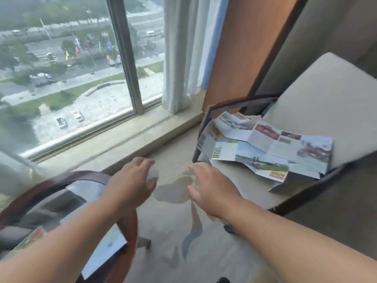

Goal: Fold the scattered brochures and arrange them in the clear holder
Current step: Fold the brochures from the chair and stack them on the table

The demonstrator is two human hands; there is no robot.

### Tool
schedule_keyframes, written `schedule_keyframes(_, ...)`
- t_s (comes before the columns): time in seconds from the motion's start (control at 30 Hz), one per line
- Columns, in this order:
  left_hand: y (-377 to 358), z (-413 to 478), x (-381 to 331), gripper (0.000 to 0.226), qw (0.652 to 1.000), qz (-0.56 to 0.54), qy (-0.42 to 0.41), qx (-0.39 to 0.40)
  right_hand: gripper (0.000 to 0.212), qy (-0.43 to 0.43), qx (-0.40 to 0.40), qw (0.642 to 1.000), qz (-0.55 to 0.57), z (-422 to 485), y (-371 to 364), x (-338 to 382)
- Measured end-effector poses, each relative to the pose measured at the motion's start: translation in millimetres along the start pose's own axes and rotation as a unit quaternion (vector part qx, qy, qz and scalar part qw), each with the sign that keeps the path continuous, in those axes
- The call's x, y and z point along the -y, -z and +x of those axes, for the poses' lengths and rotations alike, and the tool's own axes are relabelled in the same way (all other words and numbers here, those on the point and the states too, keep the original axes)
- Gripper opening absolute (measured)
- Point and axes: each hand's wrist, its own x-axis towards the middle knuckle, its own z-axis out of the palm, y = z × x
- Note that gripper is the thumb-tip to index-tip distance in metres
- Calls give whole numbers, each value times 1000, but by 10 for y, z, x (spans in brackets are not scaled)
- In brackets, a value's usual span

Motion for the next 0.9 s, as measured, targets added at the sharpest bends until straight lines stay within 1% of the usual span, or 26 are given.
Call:
schedule_keyframes(0.1, 4, 193, -768, 54, 999, 1, -49, -2, 53, -29, -29, 999, 20, -241, 335, -564)
schedule_keyframes(0.2, -111, 366, -1529, 53, 997, 2, -77, 1, 52, -51, -48, 997, 31, -492, 604, -1199)
schedule_keyframes(0.33, -329, 564, -2482, 51, 994, 2, -107, 19, 53, -90, -52, 993, 48, -817, 912, -2028)
schedule_keyframes(0.47, -493, 783, -3252, 52, 989, 2, -143, 33, 55, -131, -64, 988, 55, -1037, 1185, -2730)
schedule_keyframes(0.63, -633, 1117, -3916, 52, 981, 9, -187, 53, 57, -166, -91, 980, 56, -1119, 1398, -3307)
schedule_keyframes(0.9, -942, 1883, -4576, 56, 969, 12, -233, 82, 58, -224, -106, 967, 58, -928, 1584, -4008)
